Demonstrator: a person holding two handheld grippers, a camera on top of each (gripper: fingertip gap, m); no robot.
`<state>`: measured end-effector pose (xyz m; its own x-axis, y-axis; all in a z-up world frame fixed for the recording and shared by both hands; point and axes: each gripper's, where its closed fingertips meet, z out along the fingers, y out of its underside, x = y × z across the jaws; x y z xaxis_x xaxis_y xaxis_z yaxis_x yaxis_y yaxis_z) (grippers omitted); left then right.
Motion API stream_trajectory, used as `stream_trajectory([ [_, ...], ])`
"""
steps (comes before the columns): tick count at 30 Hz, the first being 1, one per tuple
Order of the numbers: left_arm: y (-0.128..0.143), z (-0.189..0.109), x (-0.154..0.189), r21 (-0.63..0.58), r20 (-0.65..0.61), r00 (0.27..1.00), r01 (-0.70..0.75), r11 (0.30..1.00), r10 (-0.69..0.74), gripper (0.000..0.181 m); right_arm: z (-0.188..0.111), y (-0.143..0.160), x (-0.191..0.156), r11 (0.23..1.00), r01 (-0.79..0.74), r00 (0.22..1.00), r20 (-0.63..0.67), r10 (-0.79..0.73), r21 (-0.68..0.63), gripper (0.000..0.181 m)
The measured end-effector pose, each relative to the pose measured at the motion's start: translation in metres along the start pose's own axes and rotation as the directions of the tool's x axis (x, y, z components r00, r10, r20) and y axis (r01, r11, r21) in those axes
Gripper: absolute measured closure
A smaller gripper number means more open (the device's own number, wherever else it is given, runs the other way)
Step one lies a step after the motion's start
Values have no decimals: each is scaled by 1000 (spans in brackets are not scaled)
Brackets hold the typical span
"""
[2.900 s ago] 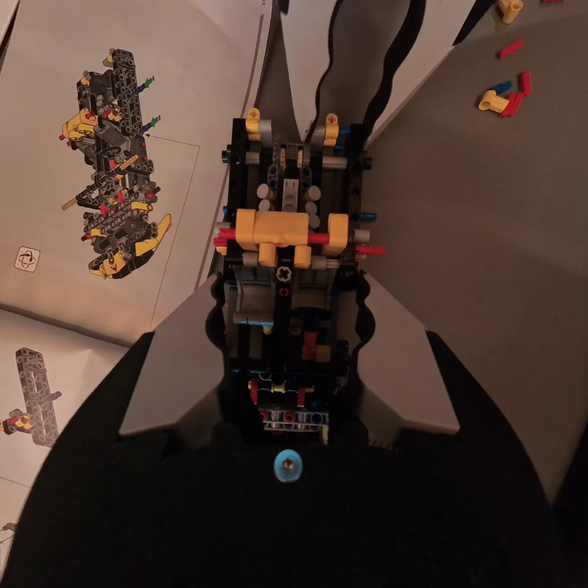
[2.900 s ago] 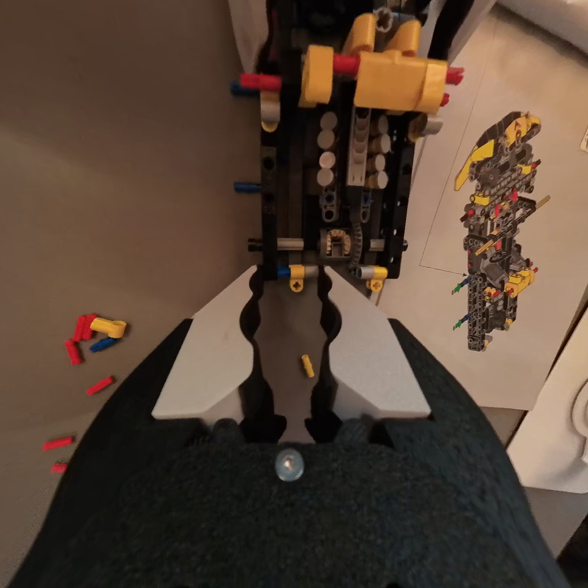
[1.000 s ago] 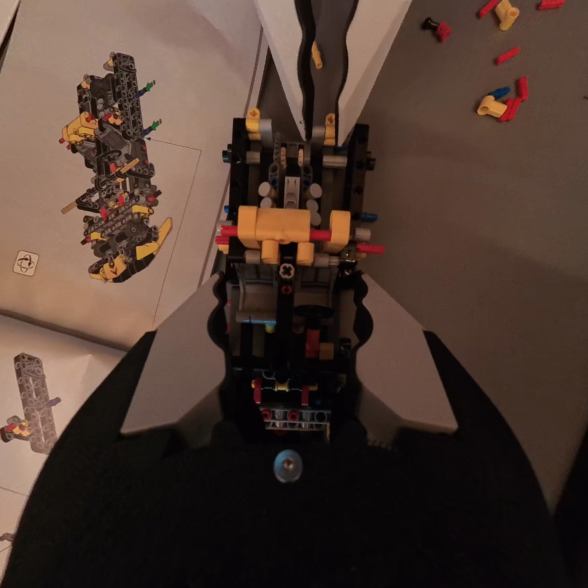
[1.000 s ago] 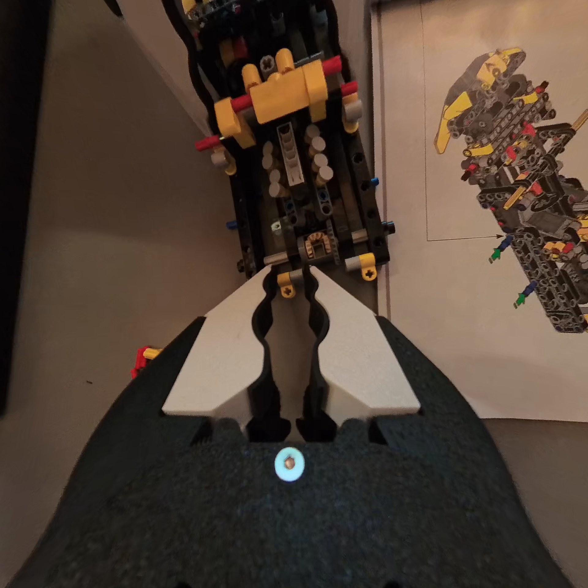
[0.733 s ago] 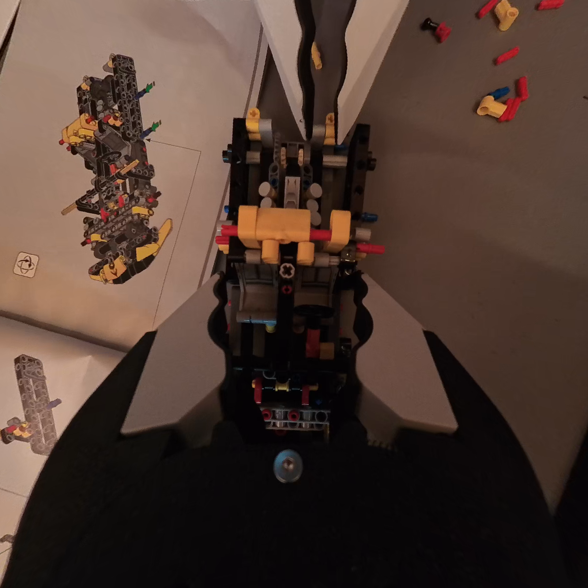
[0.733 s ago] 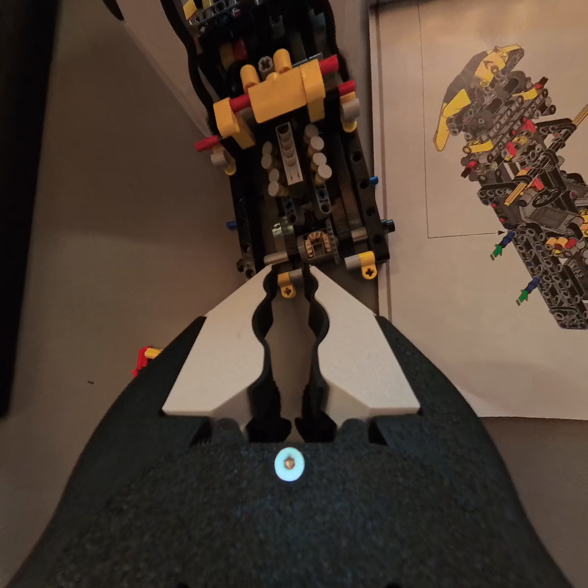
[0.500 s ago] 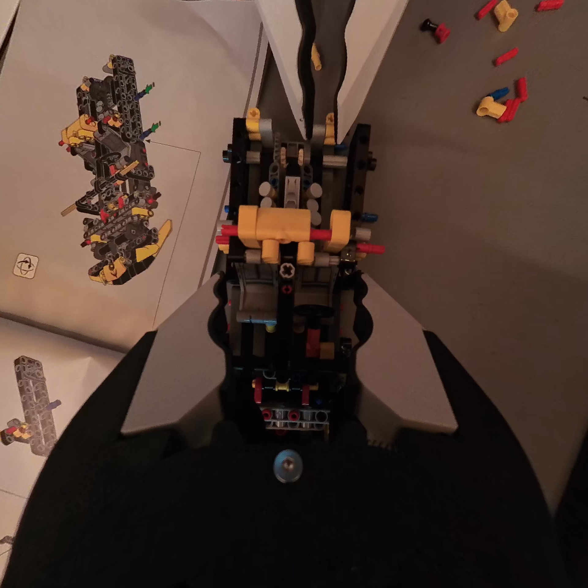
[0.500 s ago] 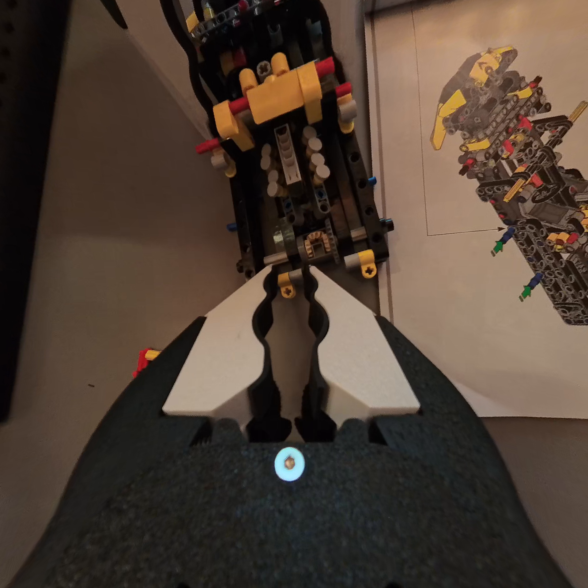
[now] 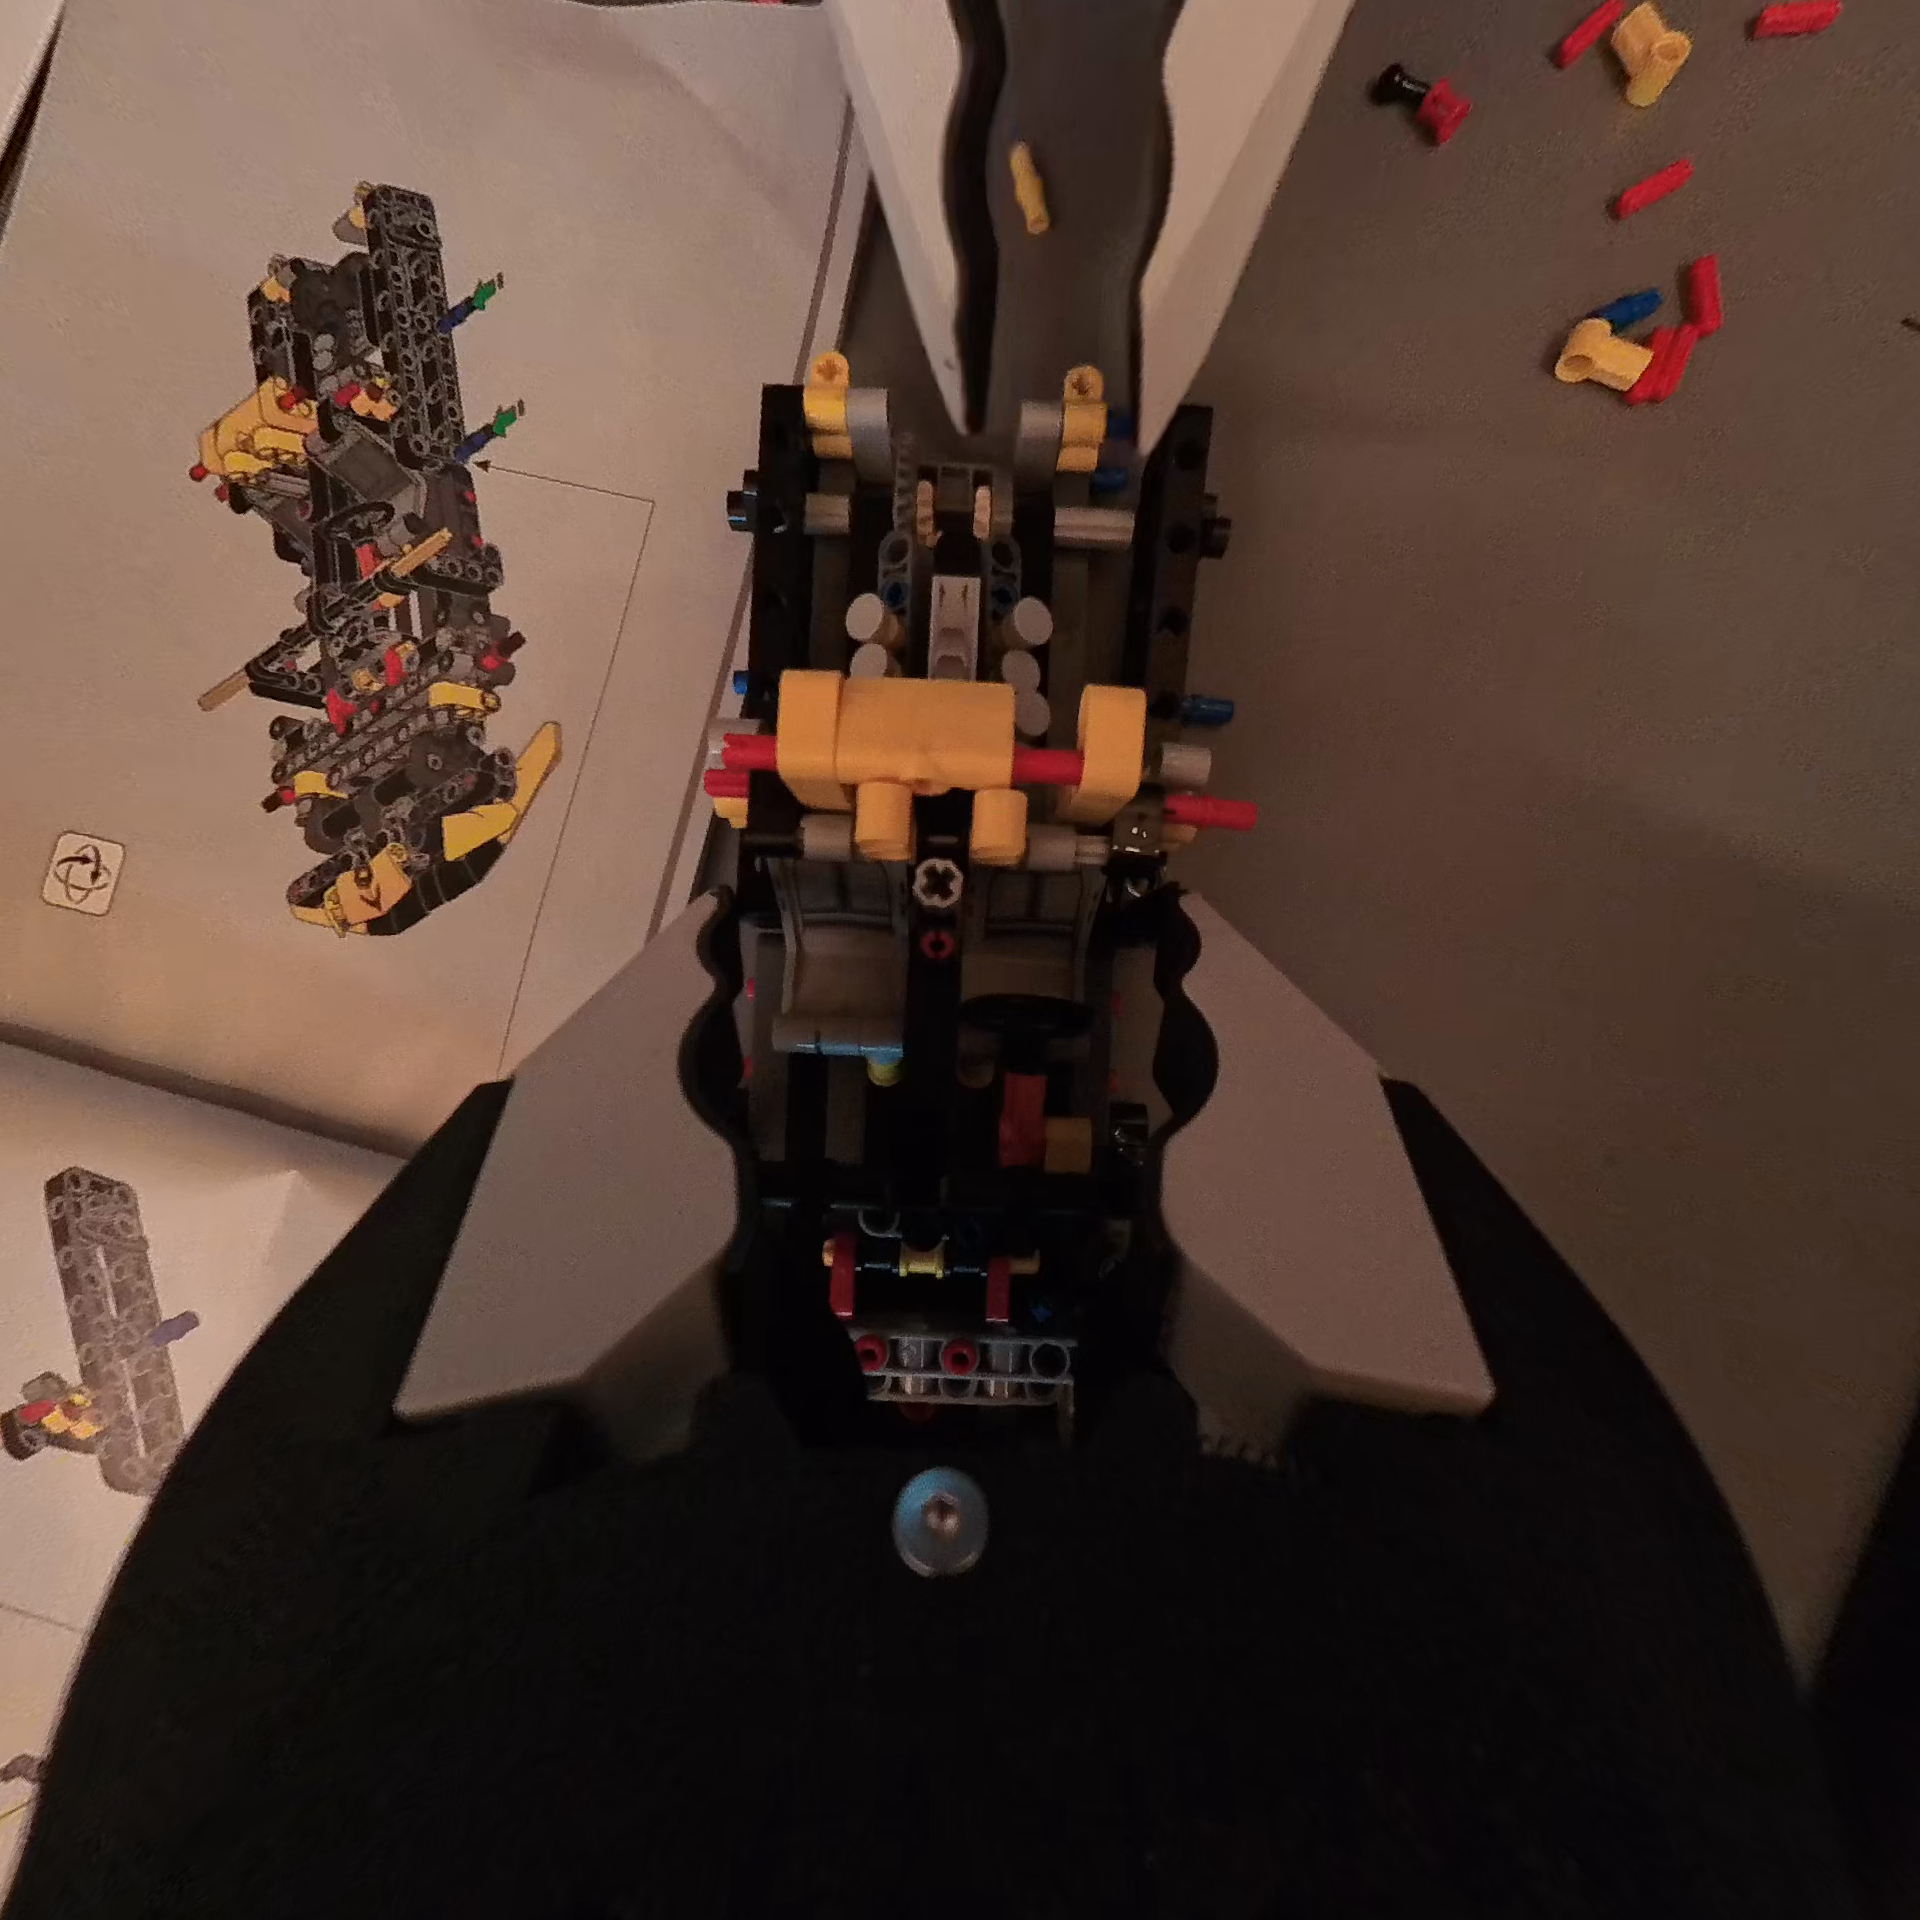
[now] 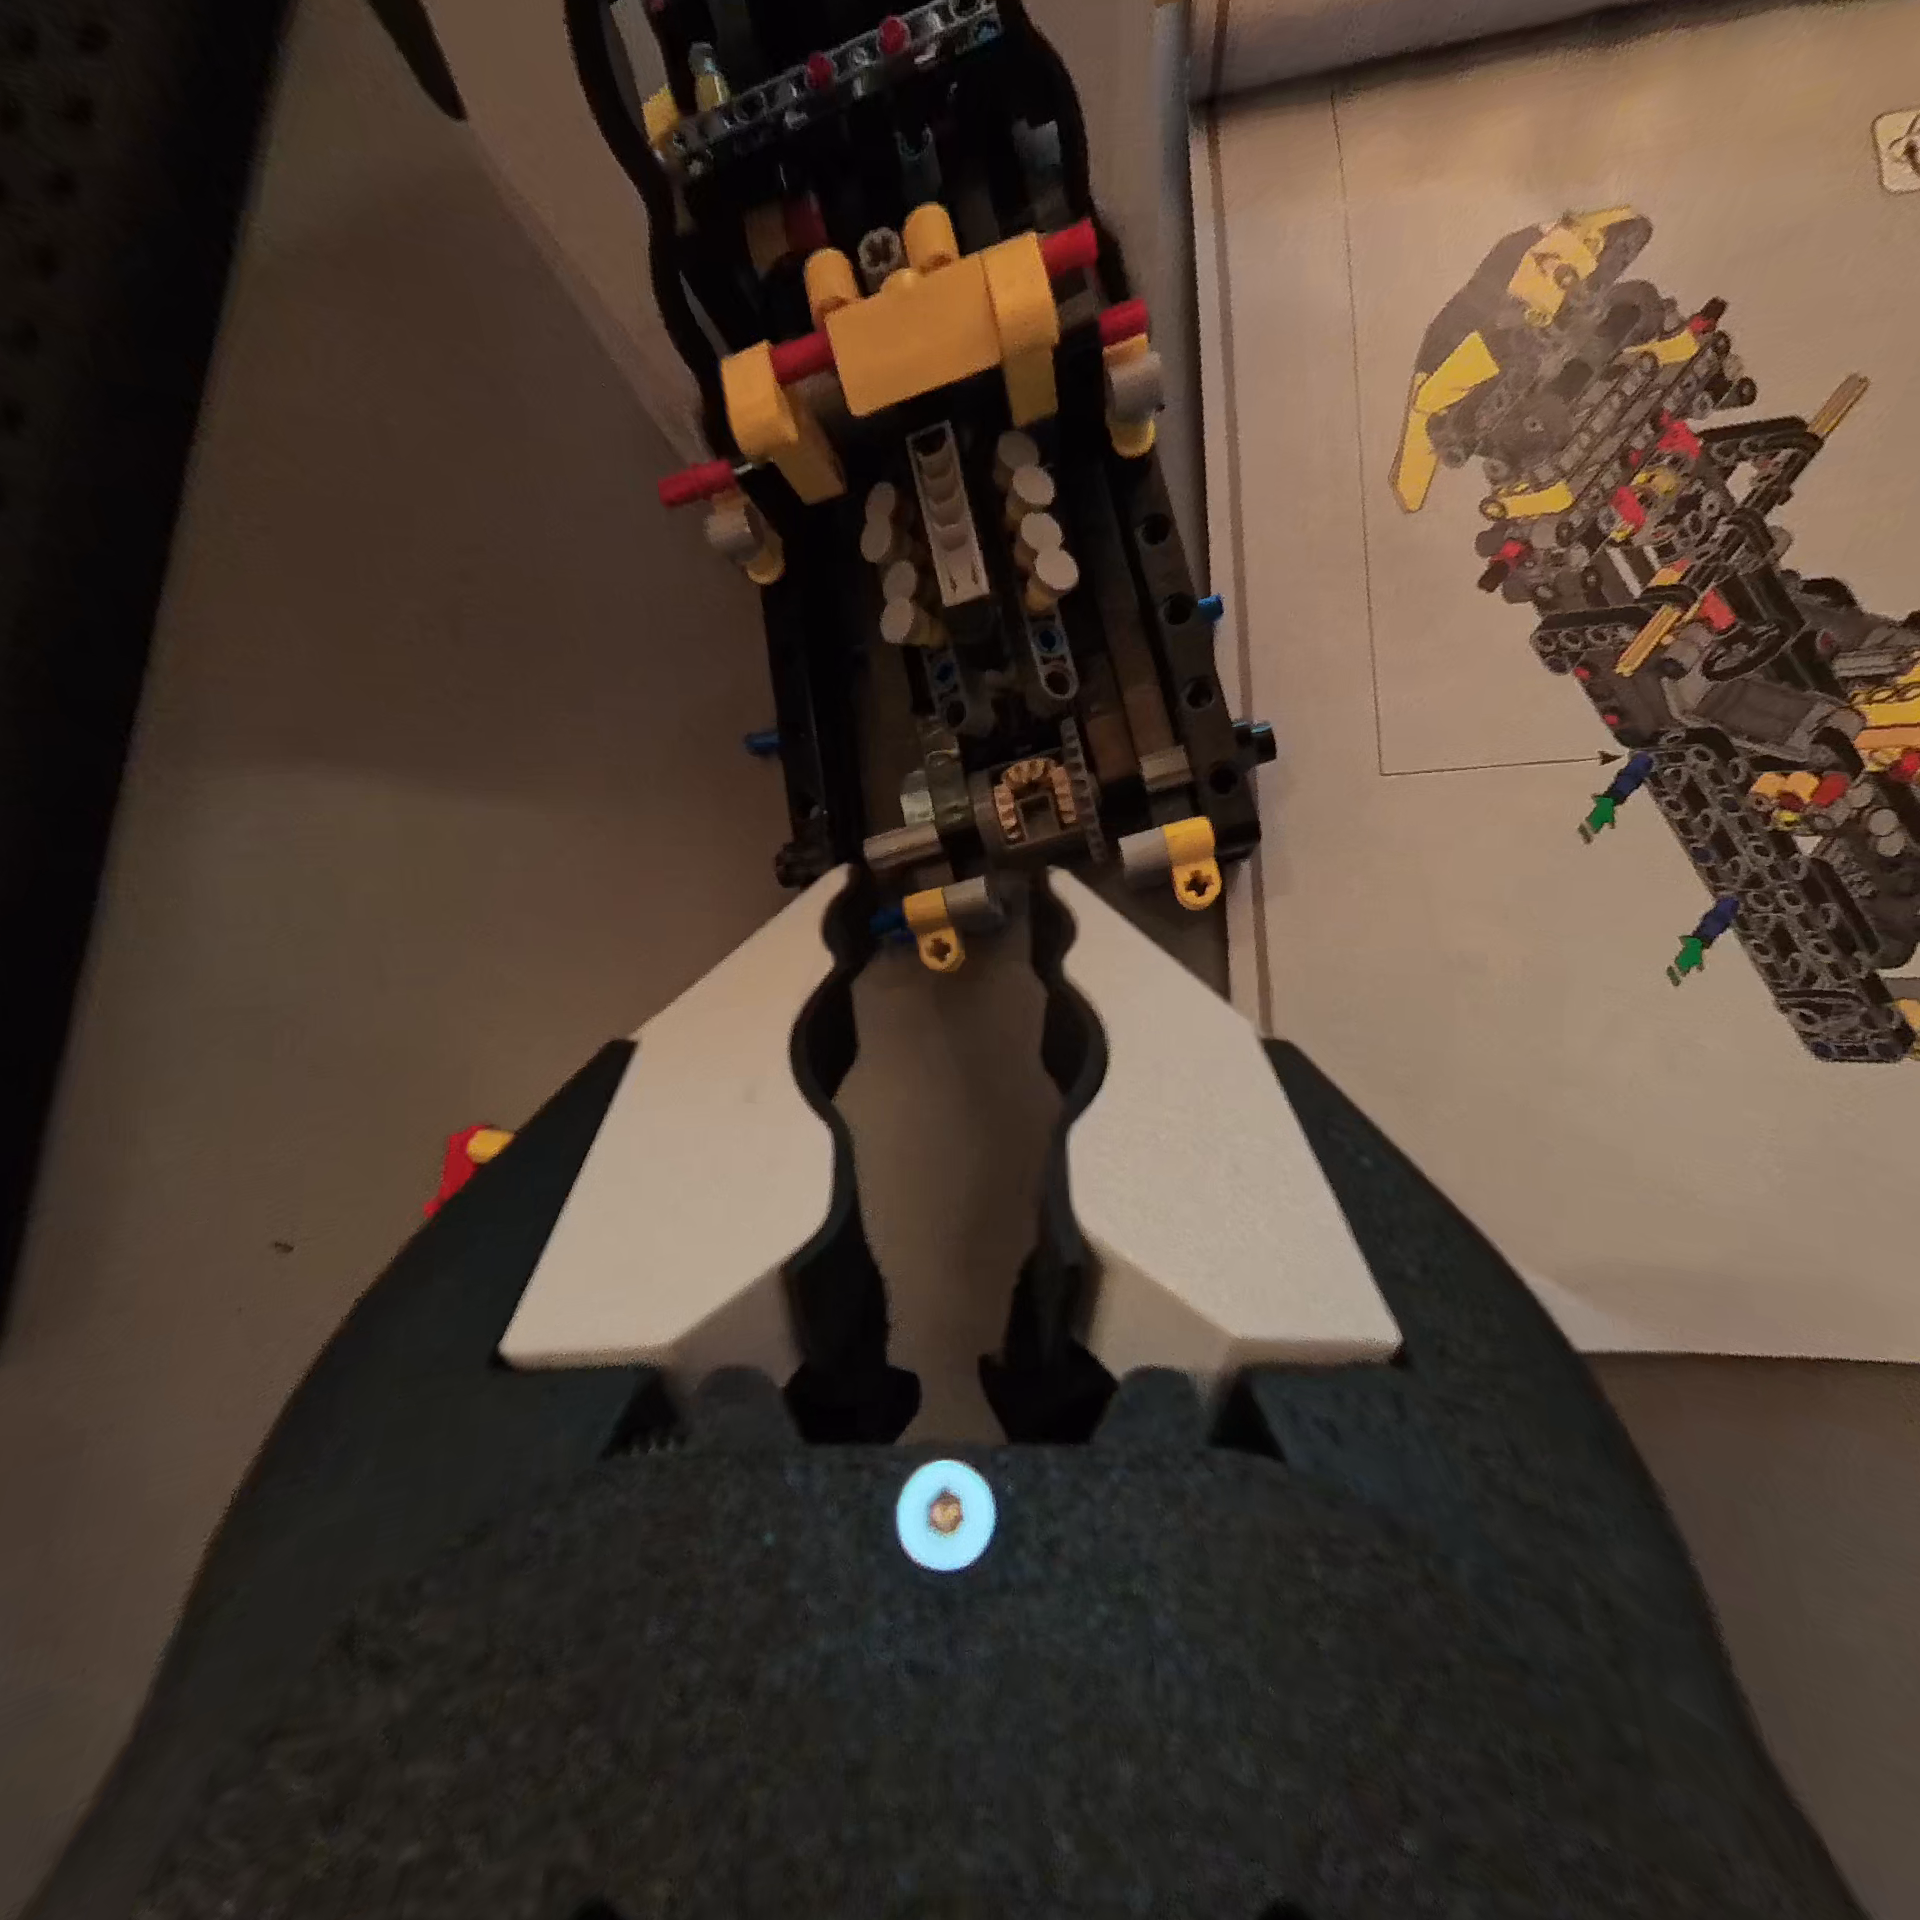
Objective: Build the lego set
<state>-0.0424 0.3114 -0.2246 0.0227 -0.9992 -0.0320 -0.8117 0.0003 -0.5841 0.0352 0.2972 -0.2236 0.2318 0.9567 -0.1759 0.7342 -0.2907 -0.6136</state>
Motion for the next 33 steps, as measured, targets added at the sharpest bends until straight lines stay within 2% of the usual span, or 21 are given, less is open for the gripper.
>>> stream_trajectory([
  [3,0,0,0,0,-1,1000,0,1000,0,101,-7,-3,-5,997,77,996,-38,-78,-24,130],
  [5,0,0,0,0,0,1000,0,1000,0,101,-4,4,-8,986,128,989,-61,-135,-103,120],
  [7,0,0,0,-1,0,1000,0,1000,0,101,2,7,-9,973,160,982,-71,-174,-167,120],
  [9,0,0,0,0,0,1000,-1,1000,1,101,6,9,-8,958,194,974,-76,-214,-213,123],
  [14,0,0,0,2,1,1000,0,1000,0,100,11,14,-4,916,272,949,-73,-306,-293,148],
  [21,-1,0,1,2,-4,1000,1,1000,-1,99,10,16,-3,882,298,940,-46,-337,-365,149],
  [25,-1,1,1,-1,2,1000,-1,1000,1,99,10,16,-1,853,321,918,-85,-387,-410,148],
  [33,-1,0,0,7,-2,1000,-8,1000,8,101,11,17,-2,893,273,945,-74,-318,-357,149],
])
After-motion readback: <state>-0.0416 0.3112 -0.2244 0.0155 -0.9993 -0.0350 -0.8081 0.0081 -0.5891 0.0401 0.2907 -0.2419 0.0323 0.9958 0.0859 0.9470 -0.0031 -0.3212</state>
